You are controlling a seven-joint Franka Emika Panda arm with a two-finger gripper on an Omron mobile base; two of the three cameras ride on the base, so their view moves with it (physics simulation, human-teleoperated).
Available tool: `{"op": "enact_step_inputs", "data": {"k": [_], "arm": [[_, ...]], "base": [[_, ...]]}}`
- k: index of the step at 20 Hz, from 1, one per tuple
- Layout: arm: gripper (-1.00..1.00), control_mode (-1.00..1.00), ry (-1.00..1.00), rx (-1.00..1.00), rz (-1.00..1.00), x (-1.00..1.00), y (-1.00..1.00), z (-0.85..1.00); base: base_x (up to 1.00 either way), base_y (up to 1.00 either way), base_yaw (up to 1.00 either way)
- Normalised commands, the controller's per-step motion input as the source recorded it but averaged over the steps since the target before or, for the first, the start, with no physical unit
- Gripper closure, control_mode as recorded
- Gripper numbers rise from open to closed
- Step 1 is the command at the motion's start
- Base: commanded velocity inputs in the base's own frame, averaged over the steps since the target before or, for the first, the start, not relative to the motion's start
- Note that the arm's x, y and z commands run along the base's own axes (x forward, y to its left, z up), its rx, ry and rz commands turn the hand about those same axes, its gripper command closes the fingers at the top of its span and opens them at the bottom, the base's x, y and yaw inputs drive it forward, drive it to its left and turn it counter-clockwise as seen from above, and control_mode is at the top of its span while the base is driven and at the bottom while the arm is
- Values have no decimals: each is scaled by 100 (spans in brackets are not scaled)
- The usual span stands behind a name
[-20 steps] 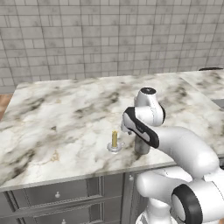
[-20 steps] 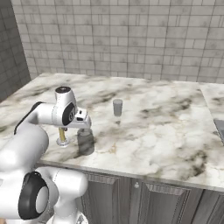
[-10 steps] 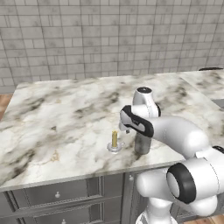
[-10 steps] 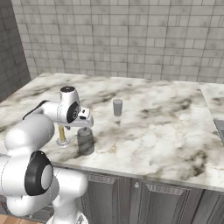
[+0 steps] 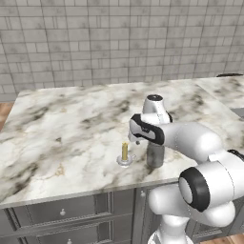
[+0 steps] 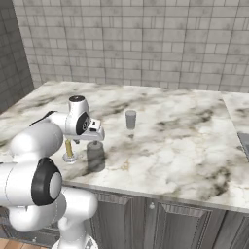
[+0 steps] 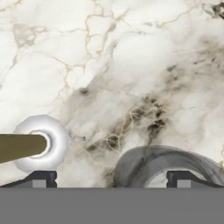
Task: Pick the jar and candle from the dining table and place them in the open cabinet. Close the cabinet after placing the objects.
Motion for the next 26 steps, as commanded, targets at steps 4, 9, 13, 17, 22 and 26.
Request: {"op": "enact_step_inputs", "data": {"k": [4, 9, 13, 17, 22, 26], "arm": [[-100, -100, 0, 0, 0, 0, 0, -30], [-100, -100, 0, 0, 1, -25, 0, -41], [-100, -100, 0, 0, 6, -59, 0, -75], [-100, -100, 1, 0, 6, -55, 0, -94], [-100, -100, 2, 0, 5, -20, 0, -92], [-100, -100, 4, -5, 4, -2, 0, -100]], "base": [[0, 0, 0], [0, 0, 0], [0, 0, 0], [0, 0, 0], [0, 0, 0], [0, 0, 0]]}}
